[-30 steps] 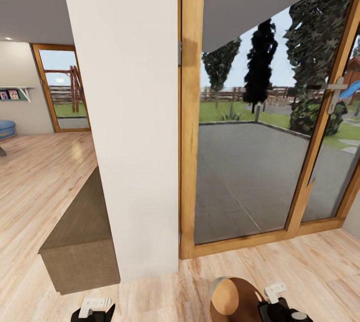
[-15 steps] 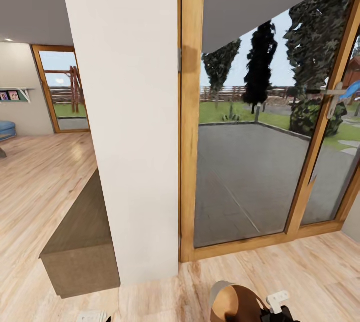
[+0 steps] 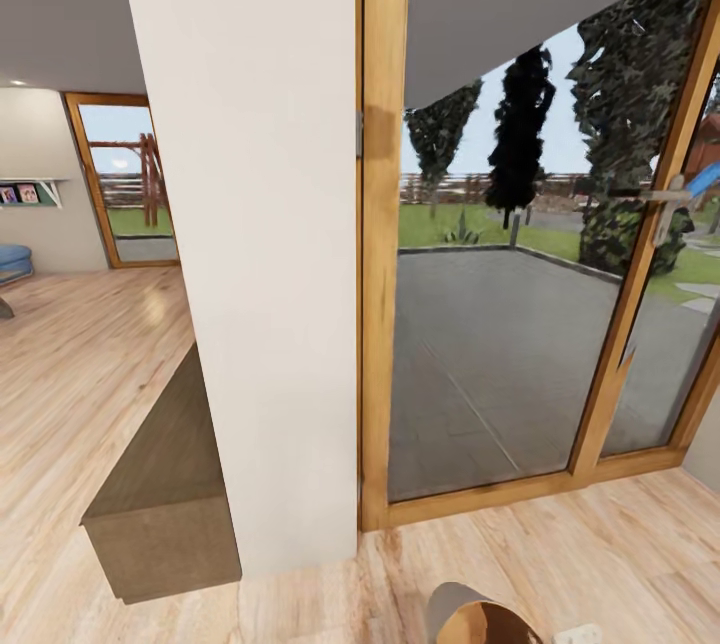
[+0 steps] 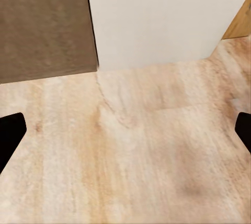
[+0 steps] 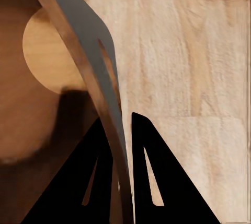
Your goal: Put the three can of soda from the living room inside the tash can in the kitchen.
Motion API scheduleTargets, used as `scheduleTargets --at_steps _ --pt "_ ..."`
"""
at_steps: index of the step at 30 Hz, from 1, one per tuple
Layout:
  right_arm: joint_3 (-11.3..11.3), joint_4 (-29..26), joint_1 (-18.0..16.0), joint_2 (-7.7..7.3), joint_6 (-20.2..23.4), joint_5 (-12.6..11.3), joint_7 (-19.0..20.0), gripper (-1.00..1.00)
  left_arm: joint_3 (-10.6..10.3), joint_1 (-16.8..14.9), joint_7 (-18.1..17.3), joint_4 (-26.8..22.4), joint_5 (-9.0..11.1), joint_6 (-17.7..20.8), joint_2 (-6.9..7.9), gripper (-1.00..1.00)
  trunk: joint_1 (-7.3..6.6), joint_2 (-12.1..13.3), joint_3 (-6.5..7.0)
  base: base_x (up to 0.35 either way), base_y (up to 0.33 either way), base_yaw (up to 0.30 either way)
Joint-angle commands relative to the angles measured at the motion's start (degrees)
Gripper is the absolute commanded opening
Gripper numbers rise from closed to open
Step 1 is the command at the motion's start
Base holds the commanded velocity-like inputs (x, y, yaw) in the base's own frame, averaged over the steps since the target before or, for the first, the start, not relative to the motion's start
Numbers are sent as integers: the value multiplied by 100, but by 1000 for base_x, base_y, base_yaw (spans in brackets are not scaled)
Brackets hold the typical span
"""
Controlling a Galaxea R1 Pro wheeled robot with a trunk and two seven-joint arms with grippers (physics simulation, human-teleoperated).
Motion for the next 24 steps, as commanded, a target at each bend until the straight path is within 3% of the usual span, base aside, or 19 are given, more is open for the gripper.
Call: scheduleTargets --at_steps 1,9,13,14,17,24 --pt "-43 -231 31 0 -2 -44 38 -100 0 0 -1 2 2 -13 0 100 -23 41 20 0 0 0" --pt "-47 -588 429 -2 -125 -44 38 -100 4 1 -1 215 23 -254 5 100 -199 362 163 0 0 0" --pt "-64 -519 546 -17 -1046 -56 31 -100 0 1 -1 503 40 -436 8 100 -286 522 235 0 0 0" --pt "-92 -431 596 -27 -1493 -75 27 -100 -2 2 -1 560 44 -477 8 100 -308 562 253 0 0 0" --pt "-129 -285 660 -39 -1989 -111 33 -100 -4 5 -1 620 46 -538 9 100 -374 683 307 0 0 0" --pt "-156 -248 725 -38 -2430 -145 166 -100 -19 24 -51 547 41 -884 9 100 -528 964 432 0 0 0"
